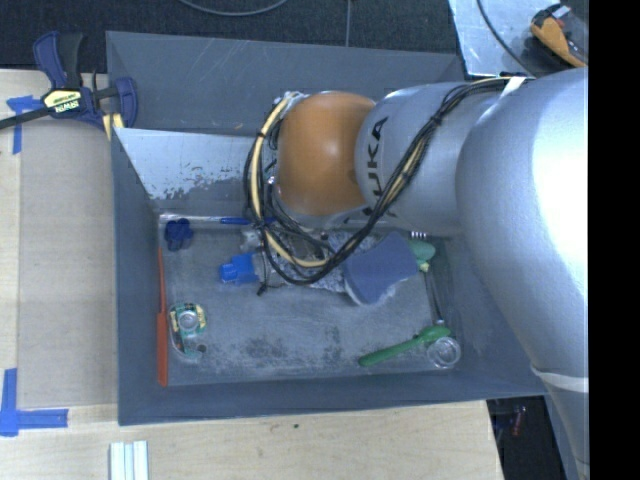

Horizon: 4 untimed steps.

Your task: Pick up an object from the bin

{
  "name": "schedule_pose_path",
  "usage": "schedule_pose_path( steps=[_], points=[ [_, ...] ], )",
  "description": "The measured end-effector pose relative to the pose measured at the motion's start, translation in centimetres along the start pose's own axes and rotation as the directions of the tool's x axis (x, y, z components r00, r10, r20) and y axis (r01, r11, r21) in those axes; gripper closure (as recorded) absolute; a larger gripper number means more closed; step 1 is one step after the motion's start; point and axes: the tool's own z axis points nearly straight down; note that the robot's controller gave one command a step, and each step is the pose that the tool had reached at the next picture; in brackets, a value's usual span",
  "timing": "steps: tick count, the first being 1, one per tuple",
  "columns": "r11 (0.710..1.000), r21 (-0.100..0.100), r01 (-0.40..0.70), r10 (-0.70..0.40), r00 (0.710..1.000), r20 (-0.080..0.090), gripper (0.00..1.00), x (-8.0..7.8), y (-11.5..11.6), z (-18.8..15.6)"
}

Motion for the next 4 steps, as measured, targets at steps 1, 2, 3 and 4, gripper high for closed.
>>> schedule_pose_path(
  steps=[1,2,3,4],
  points=[
    [1.000,0.000,-0.001,0.001,1.000,0.000,1.00,0.0,0.0,0.0],
    [1.000,0.000,0.009,-0.009,1.000,-0.006,1.00,0.6,-1.6,-9.7],
    [1.000,-0.001,-0.006,0.006,1.000,0.007,1.00,-0.9,0.2,-18.6],
    [1.000,0.002,-0.017,0.017,1.000,-0.009,1.00,-2.0,-2.5,-10.4]
  ],
)
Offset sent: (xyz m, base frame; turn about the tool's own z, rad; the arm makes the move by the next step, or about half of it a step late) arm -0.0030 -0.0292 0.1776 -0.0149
